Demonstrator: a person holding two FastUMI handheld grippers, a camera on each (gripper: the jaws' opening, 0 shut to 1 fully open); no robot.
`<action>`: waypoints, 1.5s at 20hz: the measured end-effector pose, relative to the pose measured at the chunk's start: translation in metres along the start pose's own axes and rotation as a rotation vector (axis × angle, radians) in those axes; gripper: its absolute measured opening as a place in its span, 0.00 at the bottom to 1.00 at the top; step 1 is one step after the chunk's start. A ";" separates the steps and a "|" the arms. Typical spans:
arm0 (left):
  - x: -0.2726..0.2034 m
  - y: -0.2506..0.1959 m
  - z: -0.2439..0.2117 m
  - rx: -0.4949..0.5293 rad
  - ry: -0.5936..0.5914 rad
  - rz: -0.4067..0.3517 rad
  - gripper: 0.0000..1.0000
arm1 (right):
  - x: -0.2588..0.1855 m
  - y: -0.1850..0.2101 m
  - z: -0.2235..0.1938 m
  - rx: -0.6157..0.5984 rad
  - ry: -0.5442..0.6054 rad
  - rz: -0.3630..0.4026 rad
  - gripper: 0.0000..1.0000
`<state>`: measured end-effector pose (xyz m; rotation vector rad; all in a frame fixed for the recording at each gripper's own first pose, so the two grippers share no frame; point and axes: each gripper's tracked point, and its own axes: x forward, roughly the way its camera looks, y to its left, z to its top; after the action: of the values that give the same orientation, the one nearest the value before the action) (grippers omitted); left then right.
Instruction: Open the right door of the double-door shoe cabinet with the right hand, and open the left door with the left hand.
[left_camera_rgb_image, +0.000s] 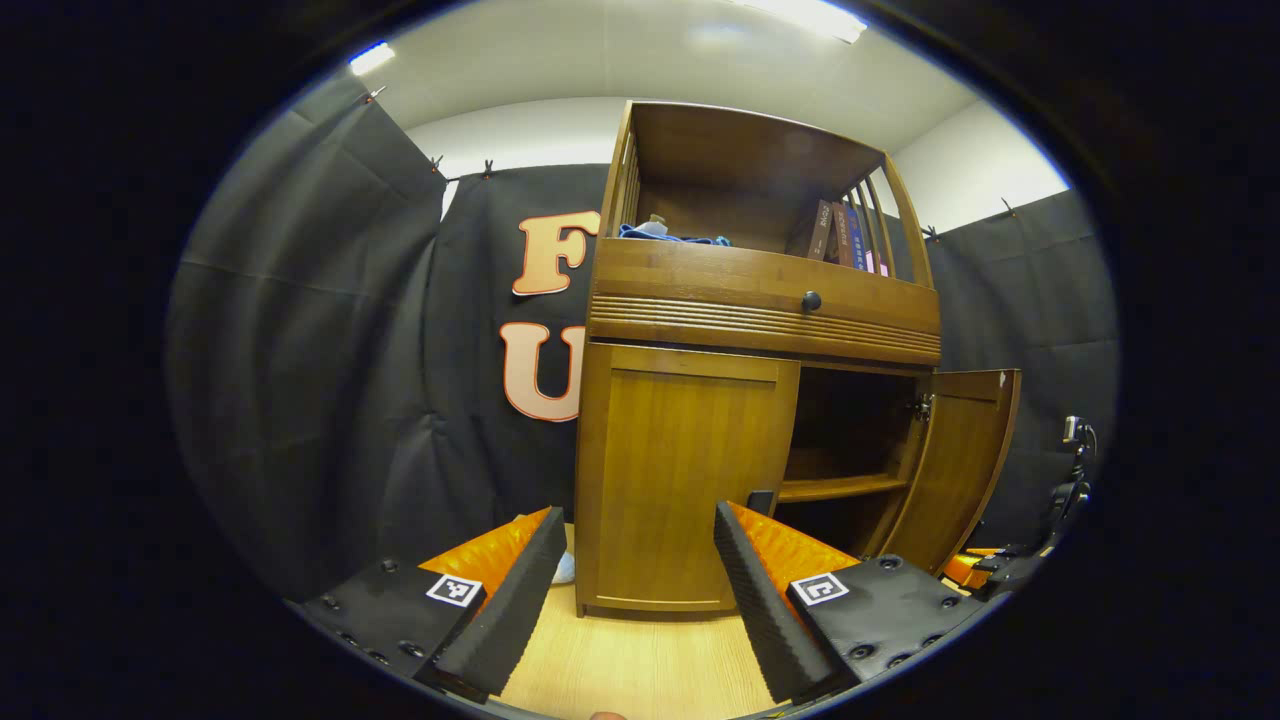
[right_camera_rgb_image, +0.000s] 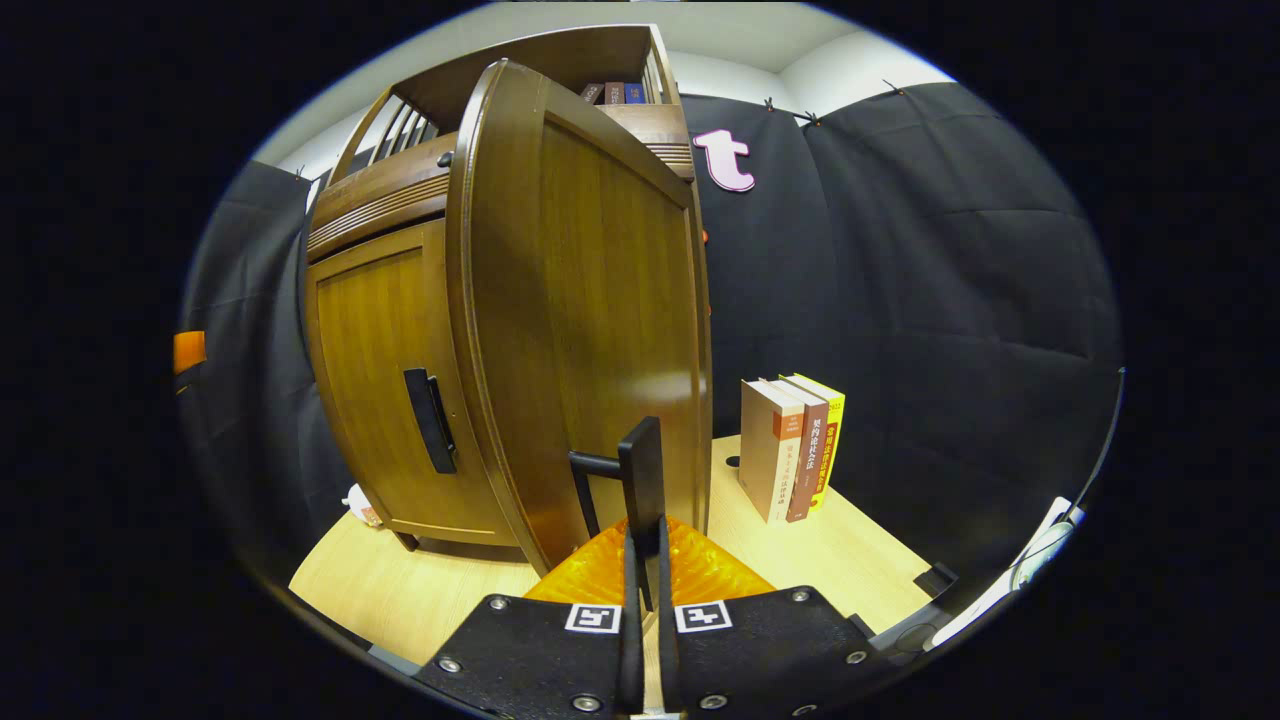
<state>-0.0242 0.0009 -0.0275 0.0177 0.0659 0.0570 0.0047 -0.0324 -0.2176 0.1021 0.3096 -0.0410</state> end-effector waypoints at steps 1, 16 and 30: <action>0.001 -0.004 -0.001 0.001 0.001 -0.004 0.94 | -0.002 -0.005 0.000 -0.001 0.001 0.002 0.05; 0.007 -0.044 -0.010 -0.001 0.009 -0.001 0.96 | -0.004 -0.116 0.018 -0.007 -0.036 0.084 0.02; 0.045 -0.110 -0.018 0.042 -0.033 -0.022 0.94 | -0.018 -0.163 0.023 0.044 -0.007 0.270 0.24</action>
<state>0.0259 -0.1057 -0.0508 0.0601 0.0345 0.0335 -0.0148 -0.1966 -0.2051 0.1868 0.2857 0.2193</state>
